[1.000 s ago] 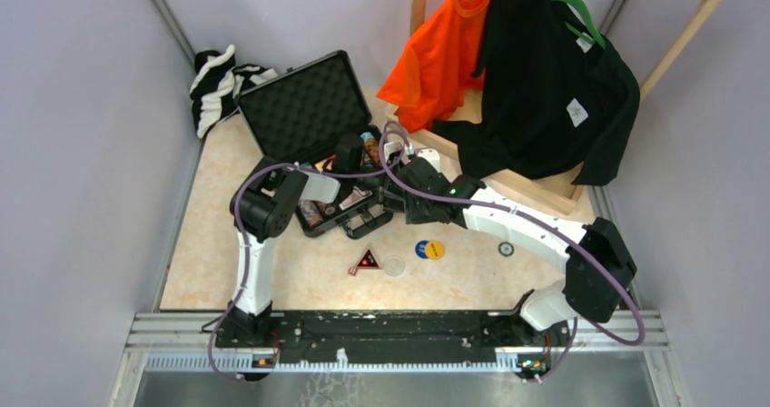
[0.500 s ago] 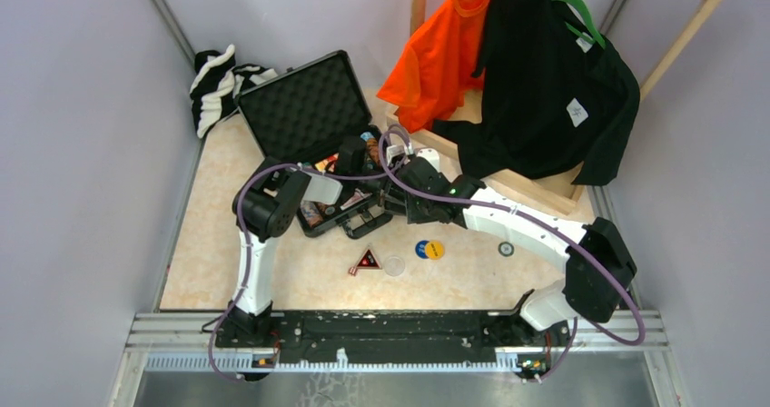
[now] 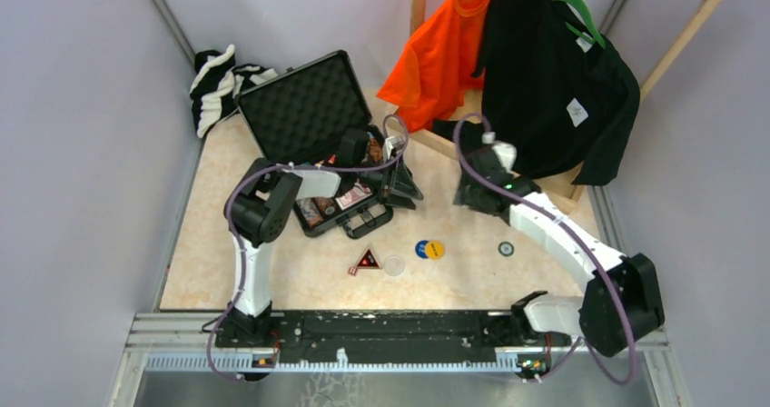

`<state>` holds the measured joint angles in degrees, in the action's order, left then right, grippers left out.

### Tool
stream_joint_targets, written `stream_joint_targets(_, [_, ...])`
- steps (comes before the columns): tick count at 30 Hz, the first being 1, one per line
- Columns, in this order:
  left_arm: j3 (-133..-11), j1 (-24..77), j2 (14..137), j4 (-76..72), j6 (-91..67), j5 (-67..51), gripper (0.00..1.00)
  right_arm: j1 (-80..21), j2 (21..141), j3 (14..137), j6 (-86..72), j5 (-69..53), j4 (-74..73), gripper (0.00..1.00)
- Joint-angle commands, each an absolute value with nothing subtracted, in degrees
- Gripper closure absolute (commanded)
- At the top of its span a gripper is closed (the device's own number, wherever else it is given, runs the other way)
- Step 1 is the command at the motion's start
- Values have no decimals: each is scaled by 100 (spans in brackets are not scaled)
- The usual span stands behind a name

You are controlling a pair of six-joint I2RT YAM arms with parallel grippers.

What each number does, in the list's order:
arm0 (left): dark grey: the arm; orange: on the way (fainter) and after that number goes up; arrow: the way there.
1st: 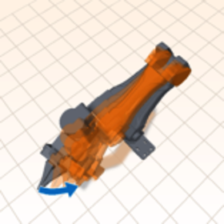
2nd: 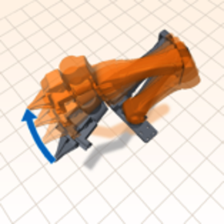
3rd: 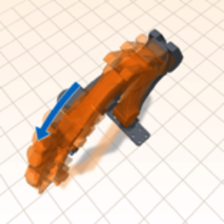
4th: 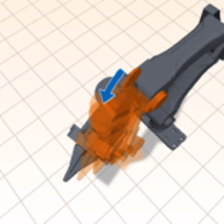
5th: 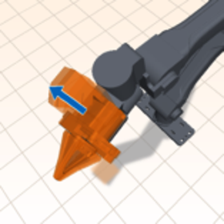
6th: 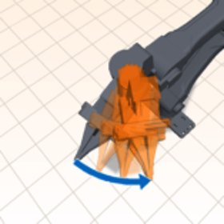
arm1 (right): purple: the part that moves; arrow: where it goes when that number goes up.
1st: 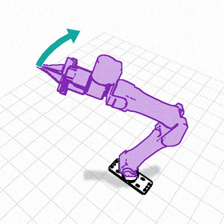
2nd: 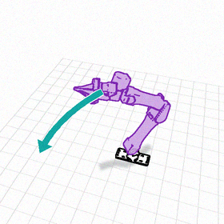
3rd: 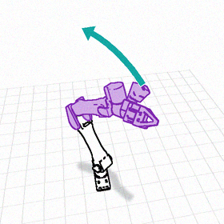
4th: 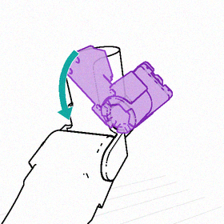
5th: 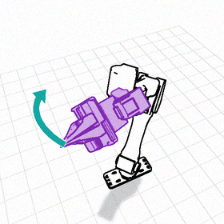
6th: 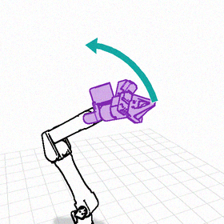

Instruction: Pack up texas hold em set

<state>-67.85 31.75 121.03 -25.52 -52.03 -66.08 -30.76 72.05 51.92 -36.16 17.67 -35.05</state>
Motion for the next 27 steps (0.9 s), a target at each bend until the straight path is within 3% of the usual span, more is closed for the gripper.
stream_joint_targets(1, [-6694, 3156, 11428, -1494, -4075, -5566, 12, -2050, 6783, 4895, -3728, 2420, -3504, 32])
stream_joint_targets(7, [-6075, 3163, 10775, -1765, -3860, -4664, 8, -994, 6952, 4446, -3649, 2256, -3255, 29])
stream_joint_targets(13, [-5590, 3165, 10690, -2503, -4105, -4703, 2, -532, 7293, 4332, -3531, 2149, -3036, 21])
stream_joint_targets(19, [-5547, 3170, 10843, -2794, -4252, -4890, 1, 209, 7506, 4183, -3274, 1944, -2559, 22])
stream_joint_targets(27, [-5515, 3166, 10917, -3130, -4340, -5025, 1, 544, 8213, 4443, -3020, 1749, -2115, 31])
